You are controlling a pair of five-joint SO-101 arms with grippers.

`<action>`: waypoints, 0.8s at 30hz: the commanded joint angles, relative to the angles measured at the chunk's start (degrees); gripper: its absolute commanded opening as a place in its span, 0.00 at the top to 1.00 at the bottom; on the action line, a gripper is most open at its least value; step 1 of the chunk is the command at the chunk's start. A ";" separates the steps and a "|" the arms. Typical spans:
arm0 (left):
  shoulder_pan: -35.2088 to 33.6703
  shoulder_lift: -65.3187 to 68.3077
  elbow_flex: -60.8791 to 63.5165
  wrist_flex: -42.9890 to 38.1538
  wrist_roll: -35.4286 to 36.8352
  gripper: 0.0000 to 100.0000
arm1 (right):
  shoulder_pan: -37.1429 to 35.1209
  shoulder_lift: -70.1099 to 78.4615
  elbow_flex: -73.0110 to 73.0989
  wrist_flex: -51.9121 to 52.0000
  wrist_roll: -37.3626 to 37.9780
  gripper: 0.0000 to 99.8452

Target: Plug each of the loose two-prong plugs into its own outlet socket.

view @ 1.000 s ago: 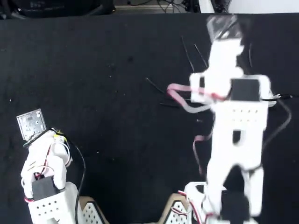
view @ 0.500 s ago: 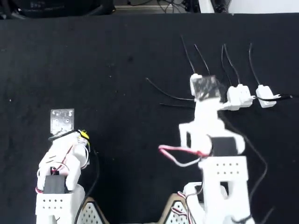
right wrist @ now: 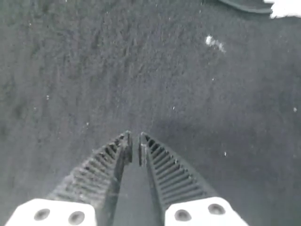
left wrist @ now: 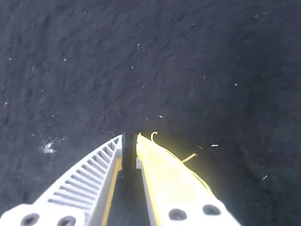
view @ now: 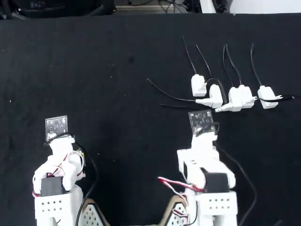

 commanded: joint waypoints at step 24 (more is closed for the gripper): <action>2.33 -1.93 1.27 0.44 -0.09 0.94 | 1.32 -13.41 7.08 1.93 -0.26 0.99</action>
